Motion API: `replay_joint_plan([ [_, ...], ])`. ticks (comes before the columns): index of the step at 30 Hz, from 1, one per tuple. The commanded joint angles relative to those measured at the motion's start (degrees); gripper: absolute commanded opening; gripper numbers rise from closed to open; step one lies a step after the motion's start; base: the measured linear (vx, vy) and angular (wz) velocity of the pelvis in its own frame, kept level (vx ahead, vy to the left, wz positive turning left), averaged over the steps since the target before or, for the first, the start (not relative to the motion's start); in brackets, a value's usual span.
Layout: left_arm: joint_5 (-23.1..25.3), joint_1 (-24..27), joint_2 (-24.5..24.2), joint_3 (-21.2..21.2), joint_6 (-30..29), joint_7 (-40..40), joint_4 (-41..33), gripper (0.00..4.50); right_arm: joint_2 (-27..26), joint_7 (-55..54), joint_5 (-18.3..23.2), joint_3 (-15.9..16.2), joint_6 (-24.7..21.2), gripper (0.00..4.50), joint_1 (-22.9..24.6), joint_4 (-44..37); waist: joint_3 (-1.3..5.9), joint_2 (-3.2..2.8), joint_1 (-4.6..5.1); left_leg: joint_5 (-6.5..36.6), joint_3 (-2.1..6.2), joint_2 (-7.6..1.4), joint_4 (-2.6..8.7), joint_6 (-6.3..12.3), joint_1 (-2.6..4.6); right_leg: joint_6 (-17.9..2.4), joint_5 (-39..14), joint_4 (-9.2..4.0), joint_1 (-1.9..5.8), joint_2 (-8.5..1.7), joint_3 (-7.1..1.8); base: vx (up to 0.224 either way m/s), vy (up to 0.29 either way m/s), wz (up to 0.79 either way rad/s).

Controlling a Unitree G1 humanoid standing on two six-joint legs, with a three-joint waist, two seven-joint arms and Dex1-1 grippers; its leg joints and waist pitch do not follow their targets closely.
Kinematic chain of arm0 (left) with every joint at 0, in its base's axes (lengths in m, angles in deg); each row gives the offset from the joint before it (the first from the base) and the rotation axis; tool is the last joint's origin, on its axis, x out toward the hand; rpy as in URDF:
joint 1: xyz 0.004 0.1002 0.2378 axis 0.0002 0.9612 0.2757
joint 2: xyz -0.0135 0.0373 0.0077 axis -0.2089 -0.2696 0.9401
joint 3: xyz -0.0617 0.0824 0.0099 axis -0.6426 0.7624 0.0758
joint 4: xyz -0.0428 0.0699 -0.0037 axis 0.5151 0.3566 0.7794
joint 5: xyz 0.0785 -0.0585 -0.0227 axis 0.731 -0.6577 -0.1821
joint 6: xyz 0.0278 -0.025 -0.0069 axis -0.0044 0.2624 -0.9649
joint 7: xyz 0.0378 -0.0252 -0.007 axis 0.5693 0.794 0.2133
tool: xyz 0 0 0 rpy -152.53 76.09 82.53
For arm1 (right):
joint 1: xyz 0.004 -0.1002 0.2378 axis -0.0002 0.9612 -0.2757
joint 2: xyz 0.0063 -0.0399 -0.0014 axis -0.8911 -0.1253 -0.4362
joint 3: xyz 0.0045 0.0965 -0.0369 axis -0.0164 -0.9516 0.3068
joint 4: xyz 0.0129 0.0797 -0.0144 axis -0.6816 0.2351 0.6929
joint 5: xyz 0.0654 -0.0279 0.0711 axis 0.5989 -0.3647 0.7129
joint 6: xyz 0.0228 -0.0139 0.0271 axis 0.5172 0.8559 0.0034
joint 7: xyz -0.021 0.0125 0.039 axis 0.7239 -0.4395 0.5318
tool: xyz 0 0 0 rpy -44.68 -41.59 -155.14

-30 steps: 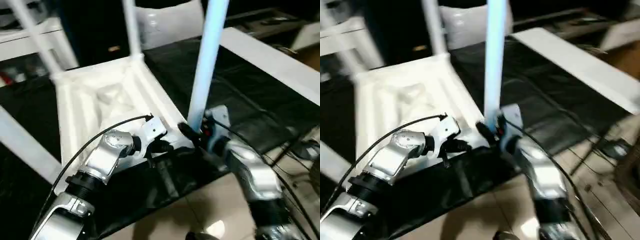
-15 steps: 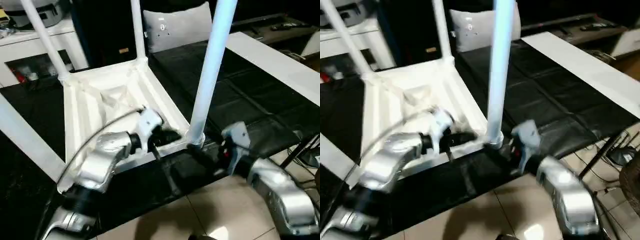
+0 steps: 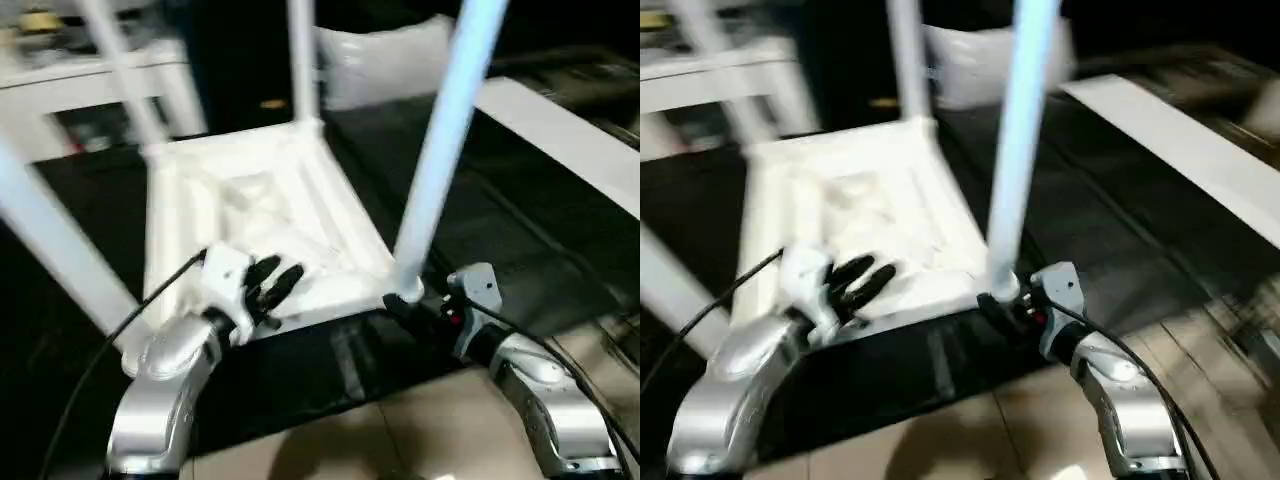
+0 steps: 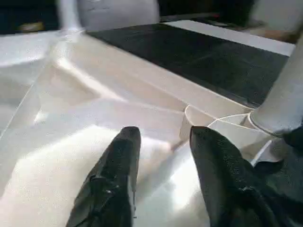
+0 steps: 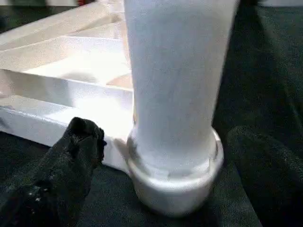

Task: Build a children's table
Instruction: Rotate leg to tighten, then flip table

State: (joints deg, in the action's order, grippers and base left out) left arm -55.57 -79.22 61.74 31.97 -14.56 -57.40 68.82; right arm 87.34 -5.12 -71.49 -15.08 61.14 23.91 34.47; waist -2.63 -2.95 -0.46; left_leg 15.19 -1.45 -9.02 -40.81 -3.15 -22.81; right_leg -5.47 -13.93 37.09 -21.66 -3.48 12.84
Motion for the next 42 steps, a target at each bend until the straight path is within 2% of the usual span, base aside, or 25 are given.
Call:
replay_joint_plan([
  [1, -0.13, 1.55, -0.12, 1.12, -0.73, -1.55, -2.74, 2.40, -0.51, 0.57, -0.22, 1.07, 1.71, 4.50, 0.37, 0.24, 2.53, 2.93, -1.95, 0.65, -5.42, 2.25, -1.18, 3.80, -1.26, 7.05, -26.16, -10.62, 3.10, -10.65, -4.58, -0.006, -0.200, 0.51],
  [2, -0.08, 2.35, -0.11, 1.47, -0.61, -2.21, -3.28, 2.53, -0.77, 0.74, 0.31, 0.55, 2.94, 4.50, 0.37, 1.11, 2.08, 2.85, -2.90, 2.16, -5.60, 1.15, -0.80, 5.20, -1.88, 17.59, -23.90, -10.51, 4.25, -12.67, -3.95, -0.027, -0.169, 0.49],
  [3, -0.18, 2.71, -0.01, 1.55, -0.39, -2.63, -3.57, 2.62, -1.12, 0.73, 1.00, 0.00, 2.94, 4.50, 0.41, 1.45, 2.05, 2.50, -4.32, 5.72, -6.23, 1.71, 1.11, 8.49, -0.08, 20.81, -27.19, -10.73, 4.03, -11.63, -10.57, -0.027, -0.169, 0.49],
  [4, 0.06, 3.08, 0.05, 1.56, -0.03, -3.31, -3.84, 2.66, -1.22, 0.61, 1.59, -0.63, 2.61, 4.50, 0.48, 1.47, 2.42, 1.97, -5.67, 4.31, -3.96, -0.44, 0.91, 9.76, -1.69, 17.74, -26.18, -10.36, 6.84, -15.54, -12.39, -0.020, -0.108, 0.13],
  [5, 0.31, 3.21, 0.08, 1.58, 0.07, -3.66, -3.93, 2.71, -1.07, 0.58, 1.68, -0.84, 2.42, 4.50, 0.51, 1.35, 1.99, 2.06, -6.66, 1.84, -4.00, 0.12, 1.10, 9.57, -0.99, 17.62, -24.35, -10.77, 5.18, -13.40, -10.67, -0.034, -0.084, -0.11],
  [7, 0.69, 3.36, 0.05, 1.65, 1.08, -3.71, -4.03, 2.83, -0.56, 0.78, 1.71, -1.04, 2.46, 4.50, 0.49, 1.13, 1.72, 1.91, -7.54, -1.22, -5.21, 1.38, 2.31, 8.82, 0.55, 19.25, -23.30, -11.50, 4.09, -9.76, -6.93, -0.045, -0.077, -0.09],
  [8, 0.63, 3.98, -0.25, 1.40, 2.52, -3.21, -4.07, 3.06, 0.31, 0.85, 1.99, -1.84, 2.53, 4.50, 0.76, 0.11, 1.60, 0.70, -7.15, 0.68, -4.71, -2.79, 7.02, 10.65, 2.72, 21.36, -19.88, -12.58, 3.38, -5.05, -2.81, 0.000, 0.000, 0.00],
  [9, 0.42, 4.55, -0.71, 1.30, 2.70, -2.63, -4.16, 3.06, 1.02, 1.03, 2.45, -2.53, 2.26, 4.50, 1.03, -1.03, 1.60, 0.70, -7.15, 0.68, -4.71, -2.79, 7.02, 10.65, 2.72, 21.36, -19.88, -12.58, 3.38, -5.05, -2.81, 0.000, 0.000, 0.00],
  [10, 0.32, 4.79, -0.91, 1.26, 2.67, -2.39, -4.21, 3.09, 1.29, 1.09, 2.64, -2.81, 2.13, 4.50, 1.15, -1.52, 3.37, -1.36, -6.74, 5.32, 1.41, -16.06, 10.94, 15.20, 3.38, 13.07, -8.71, -2.32, 4.43, -6.95, -6.54, 0.000, 0.000, 0.00],
  [11, -0.06, 5.46, -1.36, 1.50, 2.16, -2.14, -4.62, 3.10, 2.31, 2.17, 3.72, -3.40, 1.35, 4.50, 1.56, -3.01, 3.21, -0.67, -5.12, 5.96, 0.30, -15.01, 11.11, 14.76, 5.35, 6.18, 2.53, -0.04, 0.47, -8.07, -10.65, 0.000, 0.000, 0.00],
  [12, -0.14, 5.61, -1.45, 1.58, 2.14, -2.05, -4.70, 3.17, 2.60, 2.51, 3.93, -3.48, 1.16, 4.50, 1.67, -3.32, 2.12, 1.29, -4.53, 8.55, -3.72, -7.29, 8.63, 8.81, 4.52, 1.87, 2.53, -4.12, 0.13, -8.66, -12.36, 0.000, 0.000, 0.00],
  [13, -0.26, 5.93, -1.65, 1.68, 2.16, -1.85, -4.84, 3.29, 3.18, 3.06, 4.27, -3.70, 0.79, 4.50, 1.88, -3.93, 2.35, 2.23, -5.06, 8.34, -4.43, -4.28, 8.16, 5.62, 2.67, 3.24, -3.10, -5.60, 3.02, -10.06, -13.04, 0.000, 0.000, 0.00],
  [14, -0.53, 6.51, -2.19, 1.84, 2.21, -1.58, -5.03, 3.42, 4.04, 3.87, 4.79, -4.15, 0.48, 4.50, 2.12, -4.37, 1.53, 2.49, -6.23, 5.61, -5.25, -2.61, 6.04, 3.81, 3.51, 6.37, -27.75, -9.13, 2.64, -11.11, -13.34, -0.060, 0.014, -0.04],
  [15, -0.72, 7.27, -2.86, 2.00, 2.57, -1.37, -5.26, 3.51, 5.24, 5.08, 5.44, -4.81, 0.13, 4.50, 2.27, -4.58, 1.28, 2.09, -6.49, 3.63, -5.54, -2.64, 7.20, 4.59, 3.51, 7.13, -38.03, -10.32, 2.39, -9.69, -12.57, -0.060, 0.014, -0.04],
  [16, -0.90, 7.74, -3.20, 1.99, 2.80, -1.37, -5.42, 3.51, 5.96, 5.55, 5.74, -5.29, -0.16, 4.50, 2.27, -4.54, 1.29, 1.95, -6.20, 4.77, -5.51, -3.21, 8.21, 4.41, 3.77, 6.31, -37.41, -10.34, 2.21, -8.49, -11.84, 0.000, 0.000, 0.00],
  [17, -1.17, 8.50, -3.53, 1.82, 3.15, -1.40, -5.75, 3.61, 7.31, 6.01, 6.14, -6.26, -0.84, 4.50, 2.14, -4.37, 1.38, 2.33, -5.07, 8.95, -5.19, -4.27, 9.67, 4.21, 3.94, 4.89, -32.55, -9.86, 2.23, -6.48, -10.46, -0.023, 0.054, -0.02],
  [18, -1.59, 9.18, -3.88, 1.47, 3.24, -0.99, -6.16, 3.73, 8.12, 6.35, 6.50, -6.90, -1.17, 4.50, 2.03, -4.50, 1.78, 1.87, -4.38, 11.26, -4.53, -5.48, 10.38, 4.12, 3.94, 2.59, -24.56, -9.11, 2.62, -6.33, -10.36, -0.023, 0.054, -0.02],
  [19, -1.97, 9.63, -4.23, 1.31, 3.32, -0.77, -6.45, 3.73, 8.63, 6.58, 6.78, -7.28, -1.43, 4.50, 2.01, -4.68, 1.66, 1.97, -3.95, 12.80, -4.35, -5.93, 10.65, 4.27, 3.93, 1.57, -22.53, -8.90, 2.66, -6.43, -10.50, -0.022, 0.054, -0.02],
  [20, -2.19, 9.90, -4.44, 1.21, 3.22, -0.65, -6.68, 3.87, 8.88, 6.63, 6.81, -7.45, -1.51, 4.50, 1.91, -4.75, 1.72, 2.04, -3.60, 14.29, -4.76, -5.54, 10.50, 4.47, 3.74, -0.38, -22.23, -9.15, 2.63, -7.15, -10.87, 0.000, 0.000, 0.00],
  [24, -3.71, 12.43, -5.78, -0.15, 2.93, 0.44, -9.11, 4.16, 10.52, 10.64, 9.91, -6.72, -2.18, 4.50, 1.48, -7.50, 1.72, 2.51, -3.07, 12.72, -4.78, -5.52, 10.52, 5.44, 3.16, -1.00, -21.79, -9.18, 2.96, -7.44, -10.91, 0.000, 0.000, 0.00],
  [25, -3.91, 12.96, -5.78, -0.54, 2.95, 0.27, -9.80, 4.16, 10.58, 11.33, 10.21, -5.62, -2.91, 4.50, 0.99, -8.20, 1.70, 2.33, -2.89, 12.00, -4.80, -5.54, 10.55, 5.83, 2.99, -1.40, -20.82, -9.10, 2.96, -7.43, -10.94, 0.000, 0.000, 0.00],
  [31, -5.26, 14.07, -6.67, -0.97, 3.18, -0.25, -11.44, 4.44, 5.94, 2.61, 4.72, -3.72, -2.02, 4.50, -4.75, -2.60, 1.67, 2.84, -2.84, 9.38, -5.05, -5.15, 10.30, 5.36, 2.98, -2.96, -20.37, -9.05, 2.67, -7.58, -10.96, 0.000, 0.000, 0.00],
  [33, -6.05, 15.12, -7.28, -1.49, 3.30, 0.29, -11.80, 4.44, 5.18, 0.51, 3.91, -4.33, -1.49, 4.50, -5.59, -1.54, 1.88, 2.79, -3.20, 7.61, -5.25, -5.23, 10.22, 5.32, 3.10, -3.34, -17.86, -8.67, 2.68, -7.48, -11.12, 0.000, 0.000, 0.00],
  [38, -8.26, 18.82, -10.00, -7.10, 12.13, 5.29, -4.22, 4.44, 4.89, -7.14, 0.39, -7.12, 1.18, 4.50, -6.65, 1.73, 2.43, 3.12, -4.00, 2.52, -5.41, -5.23, 10.09, 7.09, 2.94, -3.86, -9.71, -7.48, 2.92, -7.15, -11.09, 0.000, 0.000, 0.00],
  [42, -11.22, 21.15, -12.40, -12.24, 19.32, 10.32, 3.81, 4.44, 4.28, -10.26, -0.59, -8.79, 1.75, 4.50, -6.55, 2.91, 1.95, 2.69, -4.61, 5.60, -5.38, -5.34, 10.50, 6.77, 3.21, -3.46, -12.26, -8.00, 2.62, -7.39, -11.13, 0.000, 0.000, 0.00],
])
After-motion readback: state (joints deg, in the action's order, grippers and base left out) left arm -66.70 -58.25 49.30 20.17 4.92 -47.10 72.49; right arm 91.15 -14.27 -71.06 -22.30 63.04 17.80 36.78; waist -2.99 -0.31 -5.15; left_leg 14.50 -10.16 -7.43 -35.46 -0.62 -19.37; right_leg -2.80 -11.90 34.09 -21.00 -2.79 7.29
